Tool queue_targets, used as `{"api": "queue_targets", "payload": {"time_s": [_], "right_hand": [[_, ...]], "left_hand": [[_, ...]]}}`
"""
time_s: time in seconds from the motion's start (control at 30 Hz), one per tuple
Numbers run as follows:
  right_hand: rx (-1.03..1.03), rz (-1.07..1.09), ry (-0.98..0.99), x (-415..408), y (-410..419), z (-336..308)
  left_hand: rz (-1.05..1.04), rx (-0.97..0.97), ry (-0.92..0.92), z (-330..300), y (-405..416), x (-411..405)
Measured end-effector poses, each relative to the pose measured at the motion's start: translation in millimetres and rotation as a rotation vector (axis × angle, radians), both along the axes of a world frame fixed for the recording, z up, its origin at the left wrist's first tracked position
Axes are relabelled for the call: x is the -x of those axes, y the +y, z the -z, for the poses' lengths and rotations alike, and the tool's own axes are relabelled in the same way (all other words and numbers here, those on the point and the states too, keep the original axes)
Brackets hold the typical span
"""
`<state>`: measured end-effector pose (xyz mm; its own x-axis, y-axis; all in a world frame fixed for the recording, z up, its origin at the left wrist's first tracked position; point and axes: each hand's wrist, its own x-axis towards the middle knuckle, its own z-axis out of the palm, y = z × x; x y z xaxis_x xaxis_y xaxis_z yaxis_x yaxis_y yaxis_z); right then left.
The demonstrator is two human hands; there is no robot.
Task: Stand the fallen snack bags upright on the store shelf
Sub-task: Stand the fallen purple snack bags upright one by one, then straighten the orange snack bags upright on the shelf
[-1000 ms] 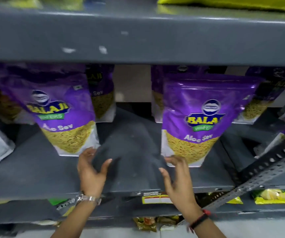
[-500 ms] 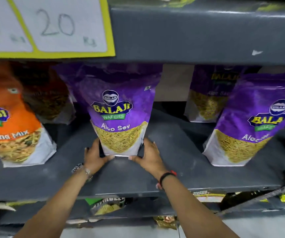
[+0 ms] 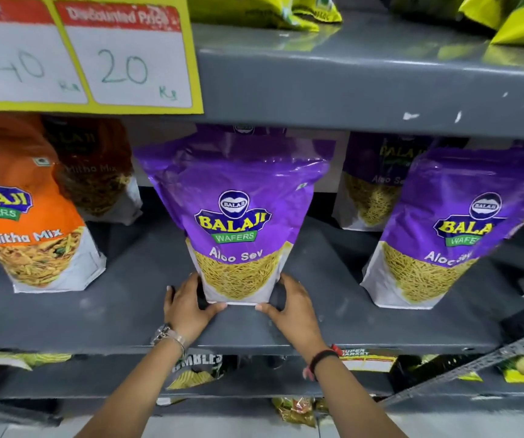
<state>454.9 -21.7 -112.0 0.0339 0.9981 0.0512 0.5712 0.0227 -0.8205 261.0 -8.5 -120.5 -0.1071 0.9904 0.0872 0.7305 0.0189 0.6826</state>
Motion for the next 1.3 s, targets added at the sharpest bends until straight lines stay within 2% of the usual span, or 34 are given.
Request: {"api": "queue_targets", "payload": {"time_s": [0.23, 0.3, 0.37, 0.47, 0.63, 0.73, 0.8, 0.87, 0.93, 1.0, 1.07, 1.17, 1.3], "right_hand": [[-0.015, -0.029, -0.022, -2.4, -2.2, -4.1], [-0.037, -0.011, -0.012, -5.1, -8.0, -6.6], [-0.169, 0.127, 0.049, -4.8, -22.5, -11.4], [-0.489, 0.258, 0.100, 16.2, -46.7, -18.9], [-0.641, -0.001, 0.033, 101.9, -44.7, -30.9], [-0.535, -0.133, -0.007, 165.4, -26.5, -30.2], [-0.379, -0.195, -0.016, 207.3, -8.6, -24.9], [-0.190, -0.258, 0.004, 249.2, 12.5, -20.1], [-0.043, -0.286, 0.020, 278.3, 31.4, -19.0], [0.008, -0.277, 0.070, 297.5, 43.1, -18.4], [0.036, -0.229, 0.114, 307.8, 46.6, -14.6], [0.049, -0.156, 0.072, 311.2, 44.3, -8.0], [0.035, -0.102, 0.052, 306.1, 33.7, -7.7]], "left_hand": [[0.029, 0.032, 0.015, -1.4, -0.9, -1.2], [0.056, 0.020, -0.104, -4.8, -6.6, -0.4], [0.061, -0.022, -0.291, -8.9, -18.8, 6.8], [-0.077, -0.192, -0.281, -13.0, -35.3, 42.4], [-0.371, -0.363, -0.222, -21.4, -46.1, 138.5], [-0.439, -0.412, -0.129, -27.8, -42.9, 198.6], [-0.384, -0.403, -0.102, -34.0, -34.3, 238.3], [-0.259, -0.308, -0.064, -37.8, -21.2, 277.9], [-0.124, -0.134, -0.083, -39.0, -5.1, 300.4], [0.029, 0.036, -0.088, -35.0, 11.0, 309.7], [0.106, 0.124, -0.116, -27.1, 22.3, 310.5], [0.030, 0.137, -0.103, -19.2, 29.7, 309.6], [0.063, 0.116, -0.061, -14.1, 27.0, 307.9]]}}
